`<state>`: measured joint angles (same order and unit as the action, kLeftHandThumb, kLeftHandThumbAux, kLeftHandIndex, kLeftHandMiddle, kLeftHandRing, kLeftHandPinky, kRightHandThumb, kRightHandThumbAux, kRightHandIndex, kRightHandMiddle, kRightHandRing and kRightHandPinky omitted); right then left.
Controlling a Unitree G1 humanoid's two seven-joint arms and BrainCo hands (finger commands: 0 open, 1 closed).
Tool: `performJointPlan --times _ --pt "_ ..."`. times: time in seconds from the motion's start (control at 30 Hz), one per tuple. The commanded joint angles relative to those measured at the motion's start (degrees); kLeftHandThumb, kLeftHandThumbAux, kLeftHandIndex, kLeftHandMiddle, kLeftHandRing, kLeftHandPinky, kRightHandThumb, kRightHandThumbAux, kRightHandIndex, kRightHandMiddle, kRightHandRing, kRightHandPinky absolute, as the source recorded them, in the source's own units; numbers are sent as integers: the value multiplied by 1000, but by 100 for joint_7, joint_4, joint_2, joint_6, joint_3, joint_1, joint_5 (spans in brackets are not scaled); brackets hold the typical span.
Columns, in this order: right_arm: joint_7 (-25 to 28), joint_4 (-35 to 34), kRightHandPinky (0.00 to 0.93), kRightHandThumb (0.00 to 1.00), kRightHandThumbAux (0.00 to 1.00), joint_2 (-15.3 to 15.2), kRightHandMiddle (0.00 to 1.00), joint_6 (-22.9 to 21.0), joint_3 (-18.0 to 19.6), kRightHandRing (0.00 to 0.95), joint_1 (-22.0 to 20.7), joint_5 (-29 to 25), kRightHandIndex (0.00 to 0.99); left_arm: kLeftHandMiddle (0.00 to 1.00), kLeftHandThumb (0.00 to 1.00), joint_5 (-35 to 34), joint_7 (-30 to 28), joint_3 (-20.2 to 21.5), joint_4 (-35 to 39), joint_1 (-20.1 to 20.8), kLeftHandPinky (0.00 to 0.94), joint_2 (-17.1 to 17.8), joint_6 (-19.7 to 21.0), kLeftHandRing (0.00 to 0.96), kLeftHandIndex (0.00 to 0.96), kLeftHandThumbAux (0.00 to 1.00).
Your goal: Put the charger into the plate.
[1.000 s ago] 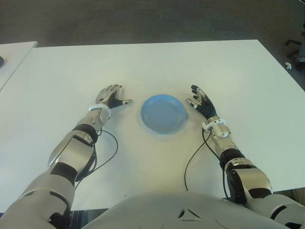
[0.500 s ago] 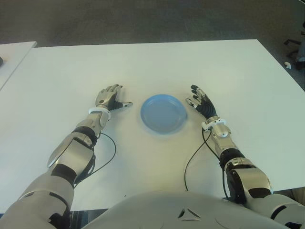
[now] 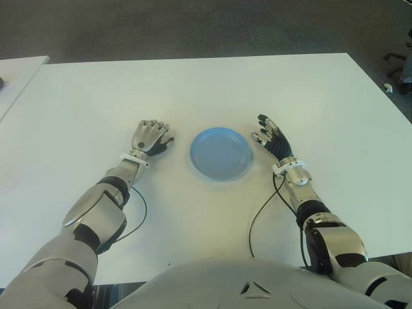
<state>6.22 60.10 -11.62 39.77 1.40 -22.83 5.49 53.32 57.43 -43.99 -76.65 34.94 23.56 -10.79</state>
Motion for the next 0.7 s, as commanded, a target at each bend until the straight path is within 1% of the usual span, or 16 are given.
performJointPlan --times 0.03,0.17,0.43,0.7 --pt "-41 111 34 86 606 65 41 -149 -16 35 126 1 0 835 722 183 160 -141 -138 -131 840 21 130 817 441 696" --pt "-65 96 37 88 598 69 47 -158 -28 40 130 9 0 840 728 186 384 -160 -134 -124 842 50 66 829 442 697" --pt "-47 57 47 100 590 96 57 -161 -16 49 125 -30 0 845 737 83 673 -105 -100 -54 850 121 -210 843 442 697" --pt "16 22 53 106 586 115 63 -169 13 54 124 -92 3 862 743 -14 665 15 -26 157 869 204 -582 859 442 697"
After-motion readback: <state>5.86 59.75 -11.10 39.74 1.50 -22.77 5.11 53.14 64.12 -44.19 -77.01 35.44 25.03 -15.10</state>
